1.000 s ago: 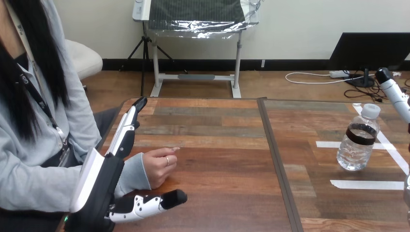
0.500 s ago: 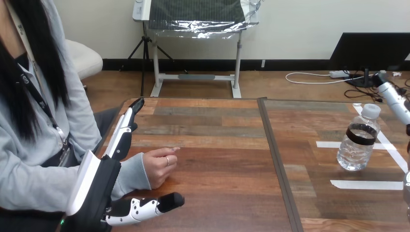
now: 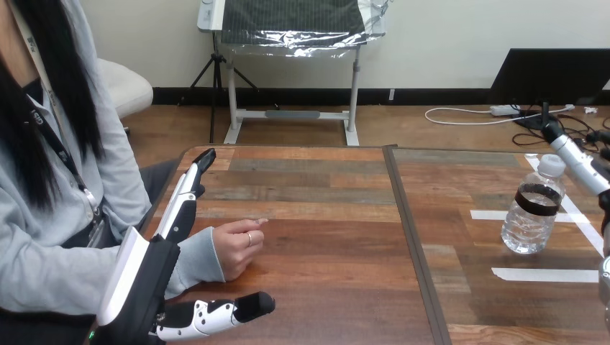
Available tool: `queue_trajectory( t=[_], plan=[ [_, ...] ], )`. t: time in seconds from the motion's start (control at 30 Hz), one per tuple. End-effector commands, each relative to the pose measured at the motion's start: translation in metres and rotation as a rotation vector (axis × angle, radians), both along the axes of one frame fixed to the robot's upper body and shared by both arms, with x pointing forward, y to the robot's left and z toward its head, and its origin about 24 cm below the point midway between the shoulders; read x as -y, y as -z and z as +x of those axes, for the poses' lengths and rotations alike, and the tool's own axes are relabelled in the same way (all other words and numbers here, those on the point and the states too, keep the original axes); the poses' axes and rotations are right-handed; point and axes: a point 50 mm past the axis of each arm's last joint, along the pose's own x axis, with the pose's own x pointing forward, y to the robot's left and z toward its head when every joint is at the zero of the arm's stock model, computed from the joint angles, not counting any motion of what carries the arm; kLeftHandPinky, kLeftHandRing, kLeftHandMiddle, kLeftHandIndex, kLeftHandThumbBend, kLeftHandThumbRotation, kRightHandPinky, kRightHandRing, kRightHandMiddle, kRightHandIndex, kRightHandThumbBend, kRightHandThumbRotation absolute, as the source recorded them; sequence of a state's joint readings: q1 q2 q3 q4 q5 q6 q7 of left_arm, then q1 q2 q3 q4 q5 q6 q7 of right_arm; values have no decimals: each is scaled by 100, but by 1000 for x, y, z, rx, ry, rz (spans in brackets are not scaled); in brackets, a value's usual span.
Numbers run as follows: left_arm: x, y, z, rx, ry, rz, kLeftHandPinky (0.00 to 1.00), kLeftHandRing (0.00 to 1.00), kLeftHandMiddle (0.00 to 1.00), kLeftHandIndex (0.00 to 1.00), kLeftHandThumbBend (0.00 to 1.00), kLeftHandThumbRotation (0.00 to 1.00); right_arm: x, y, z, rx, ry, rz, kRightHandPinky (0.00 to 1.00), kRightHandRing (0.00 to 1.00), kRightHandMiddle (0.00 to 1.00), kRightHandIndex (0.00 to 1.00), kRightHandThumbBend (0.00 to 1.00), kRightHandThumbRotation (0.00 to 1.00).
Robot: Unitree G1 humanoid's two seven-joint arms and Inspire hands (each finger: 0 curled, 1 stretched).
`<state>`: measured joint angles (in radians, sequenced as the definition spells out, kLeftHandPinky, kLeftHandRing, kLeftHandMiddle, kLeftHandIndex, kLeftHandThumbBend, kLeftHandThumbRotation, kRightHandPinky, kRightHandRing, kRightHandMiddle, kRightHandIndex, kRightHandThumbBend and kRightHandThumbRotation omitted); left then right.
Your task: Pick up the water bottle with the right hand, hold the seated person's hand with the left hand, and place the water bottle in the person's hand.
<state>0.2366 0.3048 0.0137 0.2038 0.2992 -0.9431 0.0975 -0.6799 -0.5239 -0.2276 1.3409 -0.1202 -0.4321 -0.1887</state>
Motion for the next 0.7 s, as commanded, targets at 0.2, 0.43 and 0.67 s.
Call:
queue_trajectory(
  t=[0.2, 0.43, 0.67],
  plan=[
    [2, -19, 5, 100, 18, -25, 96, 100, 100, 100, 100, 67, -14, -20, 21, 69, -64, 80, 78, 88, 95, 100, 96, 54],
    [2, -19, 4, 100, 21, -31, 97, 100, 100, 100, 100, 66, -16, -13, 20, 28, -71, 103, 84, 91, 96, 100, 90, 50],
    [2, -20, 3, 99, 22, -40, 98, 100, 100, 100, 100, 66, -18, -9, 19, -2, -70, 105, 88, 93, 96, 100, 84, 45]
  ],
)
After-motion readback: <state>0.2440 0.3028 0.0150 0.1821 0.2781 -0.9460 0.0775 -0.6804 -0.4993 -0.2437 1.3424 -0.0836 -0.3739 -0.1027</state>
